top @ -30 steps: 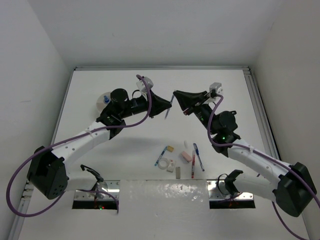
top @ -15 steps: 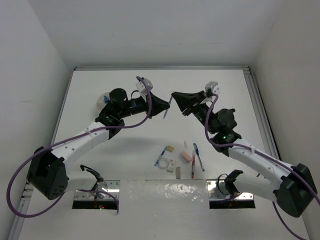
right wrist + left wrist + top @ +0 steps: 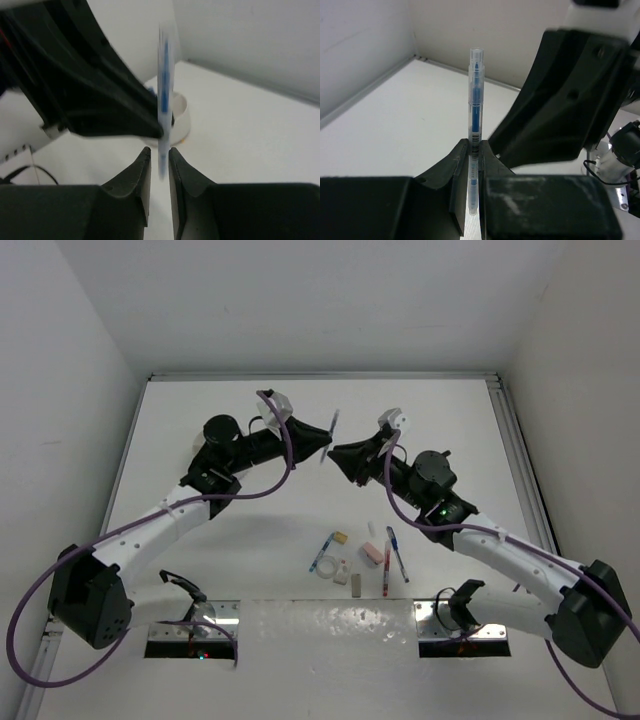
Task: Sort the stationery into containers
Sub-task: Close the pen cap on the pen.
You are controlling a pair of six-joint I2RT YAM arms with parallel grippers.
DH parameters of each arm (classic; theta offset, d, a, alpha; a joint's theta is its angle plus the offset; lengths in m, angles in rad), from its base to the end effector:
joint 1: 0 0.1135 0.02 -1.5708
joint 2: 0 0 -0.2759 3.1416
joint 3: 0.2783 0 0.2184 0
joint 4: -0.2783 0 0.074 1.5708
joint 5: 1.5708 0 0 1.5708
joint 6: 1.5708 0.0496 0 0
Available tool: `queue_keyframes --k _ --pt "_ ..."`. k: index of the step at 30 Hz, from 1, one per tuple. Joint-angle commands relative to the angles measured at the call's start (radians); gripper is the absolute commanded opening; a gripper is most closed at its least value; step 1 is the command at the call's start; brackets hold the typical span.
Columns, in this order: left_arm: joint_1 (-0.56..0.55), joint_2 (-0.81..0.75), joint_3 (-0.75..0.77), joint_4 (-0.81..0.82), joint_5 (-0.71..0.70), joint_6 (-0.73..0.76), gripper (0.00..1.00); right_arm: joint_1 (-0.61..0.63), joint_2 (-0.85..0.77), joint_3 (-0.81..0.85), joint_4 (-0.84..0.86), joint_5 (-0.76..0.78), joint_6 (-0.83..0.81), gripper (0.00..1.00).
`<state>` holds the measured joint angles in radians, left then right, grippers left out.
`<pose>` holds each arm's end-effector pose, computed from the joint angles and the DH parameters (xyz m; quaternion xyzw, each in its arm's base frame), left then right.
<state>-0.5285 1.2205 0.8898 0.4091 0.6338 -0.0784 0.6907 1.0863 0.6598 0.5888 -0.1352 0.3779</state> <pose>0.2072 -0.1550 0.3701 0.3670 0.5777 -0.4104 0.6026 0.1723 0.1511 0.3453 -0.1515 0.6301 0.4248 0.6321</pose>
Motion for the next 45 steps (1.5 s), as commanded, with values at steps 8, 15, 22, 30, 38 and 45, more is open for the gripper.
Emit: queue_keyframes --k 8,15,22,30,38,45 --pt "0.013 -0.044 0.040 0.106 0.001 0.014 0.00 0.007 -0.023 0.023 -0.102 -0.044 -0.066 0.33" --pt "0.013 -0.044 0.040 0.091 -0.002 0.023 0.00 -0.065 -0.081 0.118 -0.193 -0.121 -0.079 0.62" --pt "-0.005 -0.044 0.038 0.077 0.007 0.046 0.00 -0.074 -0.026 0.225 -0.184 -0.198 -0.068 0.65" --pt "-0.018 -0.046 0.040 0.091 0.004 0.040 0.00 -0.072 0.046 0.235 -0.092 -0.166 -0.020 0.58" --pt "-0.025 -0.047 0.024 0.102 0.014 0.029 0.00 -0.079 0.063 0.218 -0.021 -0.155 -0.004 0.44" --pt "-0.028 -0.047 0.020 0.109 0.018 0.022 0.00 -0.077 0.081 0.202 0.032 -0.155 0.024 0.29"
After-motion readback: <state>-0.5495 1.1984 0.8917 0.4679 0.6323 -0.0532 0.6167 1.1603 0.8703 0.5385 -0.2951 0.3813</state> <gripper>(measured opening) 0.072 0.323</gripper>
